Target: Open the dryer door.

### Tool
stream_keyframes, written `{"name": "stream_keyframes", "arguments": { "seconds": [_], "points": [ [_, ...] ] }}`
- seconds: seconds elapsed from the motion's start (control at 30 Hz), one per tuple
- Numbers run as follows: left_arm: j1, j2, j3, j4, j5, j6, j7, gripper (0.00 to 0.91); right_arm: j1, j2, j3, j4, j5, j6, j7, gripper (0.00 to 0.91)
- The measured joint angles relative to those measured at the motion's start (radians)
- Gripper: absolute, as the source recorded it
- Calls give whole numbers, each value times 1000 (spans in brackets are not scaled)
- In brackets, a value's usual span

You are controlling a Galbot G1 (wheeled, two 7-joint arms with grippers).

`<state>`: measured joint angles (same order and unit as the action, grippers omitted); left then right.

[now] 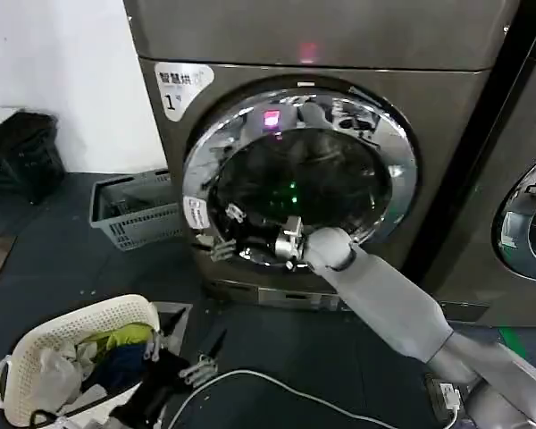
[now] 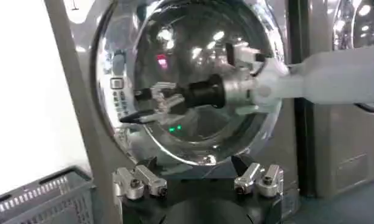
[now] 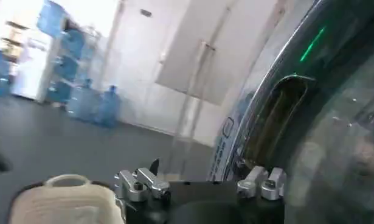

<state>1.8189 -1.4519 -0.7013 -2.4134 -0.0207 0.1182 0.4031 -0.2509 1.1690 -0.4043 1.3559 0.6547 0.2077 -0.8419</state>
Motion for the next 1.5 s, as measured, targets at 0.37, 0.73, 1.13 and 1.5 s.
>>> {"name": "stream_keyframes", "arguments": {
  "seconds": [0.37, 0.73, 1.13, 1.5],
  "points": [
    [-70, 96, -164, 50, -120, 11, 38, 907, -66, -106, 49, 130, 49, 25, -227, 907],
    [-111, 175, -236, 80, -177, 15, 50, 907, -118, -202, 117, 245, 82, 30, -355, 907],
    [-142, 237, -287, 108, -218, 16, 62, 907, -209, -316, 220, 359, 76, 32, -466, 907],
    [-257, 324, -252, 181, -280, 22, 59, 907, -589, -457, 585, 520, 56, 53, -521, 907]
  ]
}}
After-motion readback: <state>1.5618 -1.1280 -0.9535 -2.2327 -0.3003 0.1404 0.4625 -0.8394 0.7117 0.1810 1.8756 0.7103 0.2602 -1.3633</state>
